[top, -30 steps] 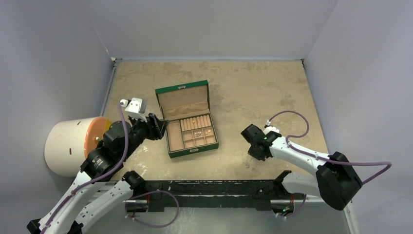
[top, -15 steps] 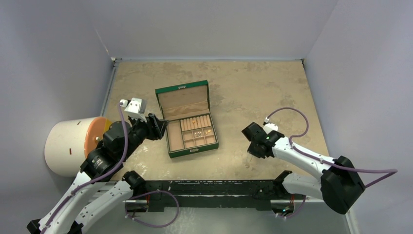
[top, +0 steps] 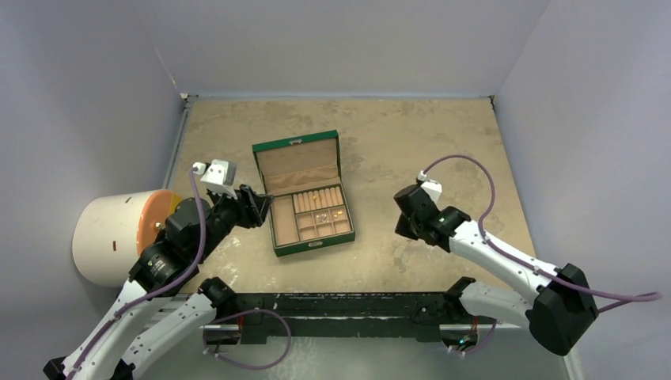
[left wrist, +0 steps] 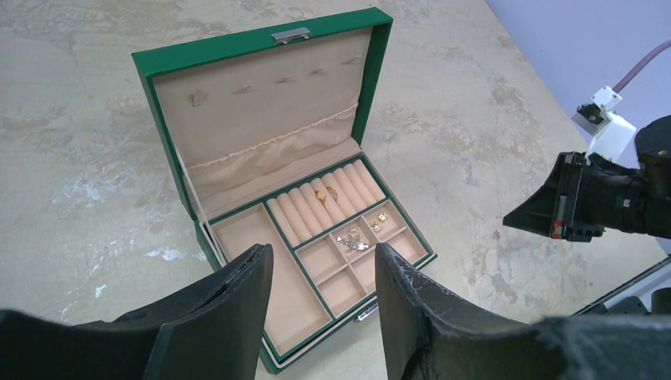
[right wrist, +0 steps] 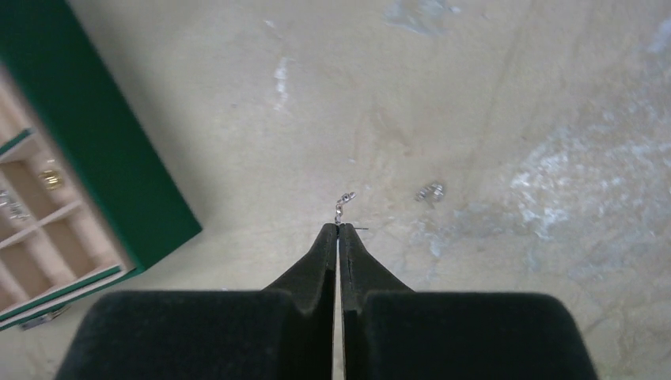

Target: Organize the mixed jewelry

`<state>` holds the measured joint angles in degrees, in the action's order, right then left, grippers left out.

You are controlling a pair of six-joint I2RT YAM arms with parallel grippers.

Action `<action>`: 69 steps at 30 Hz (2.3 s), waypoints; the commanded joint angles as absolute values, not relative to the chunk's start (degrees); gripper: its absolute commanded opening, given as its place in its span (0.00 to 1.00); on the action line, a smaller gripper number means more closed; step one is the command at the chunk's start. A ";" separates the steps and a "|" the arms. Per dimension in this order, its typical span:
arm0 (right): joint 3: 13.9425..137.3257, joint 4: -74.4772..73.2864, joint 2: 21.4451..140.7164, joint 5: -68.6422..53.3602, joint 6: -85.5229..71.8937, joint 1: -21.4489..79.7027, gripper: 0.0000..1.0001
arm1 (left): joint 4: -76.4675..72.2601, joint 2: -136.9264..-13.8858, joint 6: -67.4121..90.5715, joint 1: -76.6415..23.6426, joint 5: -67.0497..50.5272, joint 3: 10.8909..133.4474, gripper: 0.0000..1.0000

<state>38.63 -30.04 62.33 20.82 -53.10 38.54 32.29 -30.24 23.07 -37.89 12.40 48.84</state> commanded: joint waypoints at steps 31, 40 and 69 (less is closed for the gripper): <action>56.34 3.12 82.38 -14.64 -24.13 47.55 0.00 | 30.59 -29.54 22.32 -37.34 12.09 48.79 0.50; 60.29 5.58 90.65 -13.62 -23.89 50.08 0.00 | 30.67 -29.40 22.30 -37.33 12.14 48.87 0.50; 69.86 3.34 104.32 -7.66 -23.54 54.67 0.00 | 30.67 -29.06 22.25 -37.27 12.45 48.87 0.50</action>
<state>68.47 3.14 105.75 -11.07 -24.14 54.50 32.29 -29.58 22.96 -37.60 12.38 48.84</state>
